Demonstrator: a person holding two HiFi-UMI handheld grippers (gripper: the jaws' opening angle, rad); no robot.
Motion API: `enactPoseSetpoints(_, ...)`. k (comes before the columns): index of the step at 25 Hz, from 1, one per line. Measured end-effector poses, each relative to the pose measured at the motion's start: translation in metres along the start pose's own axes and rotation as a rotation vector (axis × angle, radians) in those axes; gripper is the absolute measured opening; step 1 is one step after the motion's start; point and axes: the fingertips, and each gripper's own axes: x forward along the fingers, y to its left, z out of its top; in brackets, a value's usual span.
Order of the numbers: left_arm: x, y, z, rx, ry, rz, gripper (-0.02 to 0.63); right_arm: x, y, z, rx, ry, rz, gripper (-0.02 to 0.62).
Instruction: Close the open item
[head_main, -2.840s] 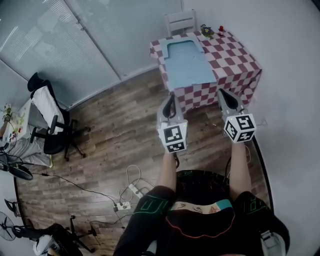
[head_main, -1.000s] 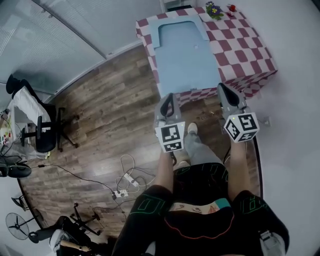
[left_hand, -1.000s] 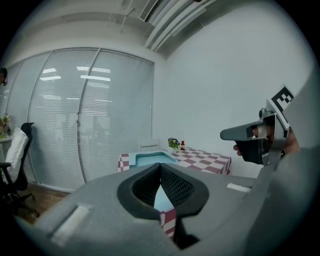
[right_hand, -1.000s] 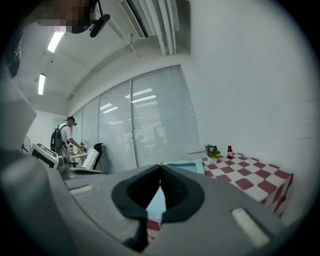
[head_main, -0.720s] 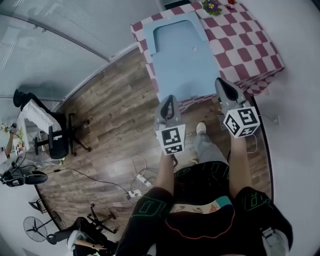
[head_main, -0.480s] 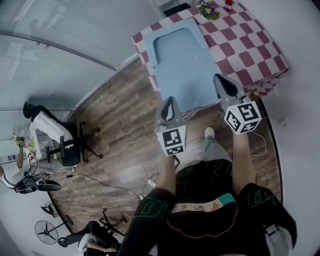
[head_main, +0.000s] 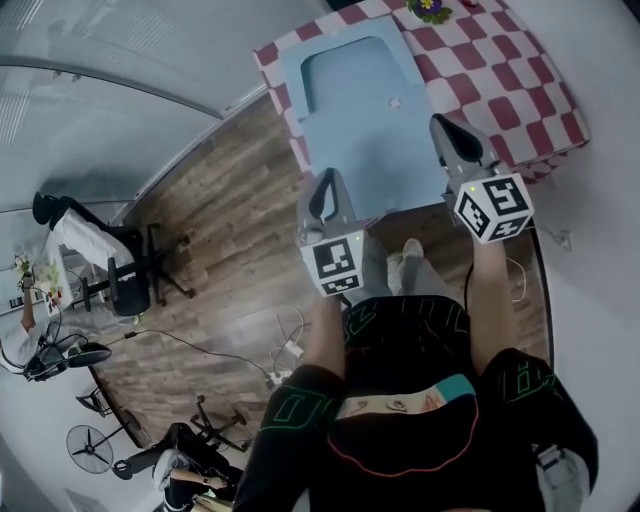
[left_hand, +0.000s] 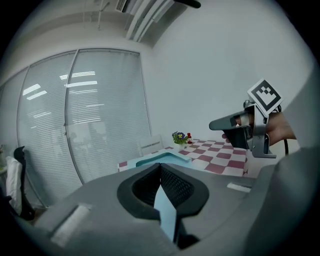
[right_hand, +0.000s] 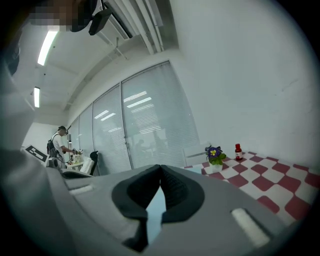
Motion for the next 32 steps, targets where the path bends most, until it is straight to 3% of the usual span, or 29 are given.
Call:
enactPoseSetpoints(9, 0.027, -0.007, -0.032, 0.066, 0.109, -0.094, 0.009, 0.01, -0.006, -0.046, -0.052, 0.141, -0.002, 0.002)
enactPoseSetpoints(14, 0.033, -0.029, -0.052, 0.269, 0.176, -0.184, 0.009, 0.012, -0.002, -0.078, -0.144, 0.253, 0.043, 0.003)
enactPoseSetpoints(18, 0.03, -0.041, -0.07, 0.287, 0.22, -0.24, 0.009, 0.008, 0.006, -0.099, -0.215, 0.327, 0.082, 0.003)
enactPoseSetpoints(26, 0.008, -0.071, -0.117, 0.483, 0.338, -0.368, 0.009, -0.008, 0.054, -0.148, -0.444, 0.478, 0.287, 0.003)
enactPoseSetpoints(29, -0.001, -0.077, -0.127, 0.506, 0.367, -0.415, 0.01, -0.017, 0.067, -0.163, -0.526, 0.519, 0.371, 0.003)
enactPoseSetpoints(30, -0.005, -0.079, -0.131, 0.509, 0.378, -0.435, 0.019, -0.021, 0.069, -0.168, -0.545, 0.539, 0.393, 0.014)
enactPoseSetpoints(31, -0.008, -0.082, -0.134, 0.514, 0.39, -0.456, 0.03, -0.026, 0.071, -0.174, -0.561, 0.564, 0.412, 0.106)
enactPoseSetpoints(32, -0.011, -0.083, -0.137, 0.521, 0.4, -0.474, 0.048, -0.03, 0.072, -0.179, -0.578, 0.589, 0.427, 0.126)
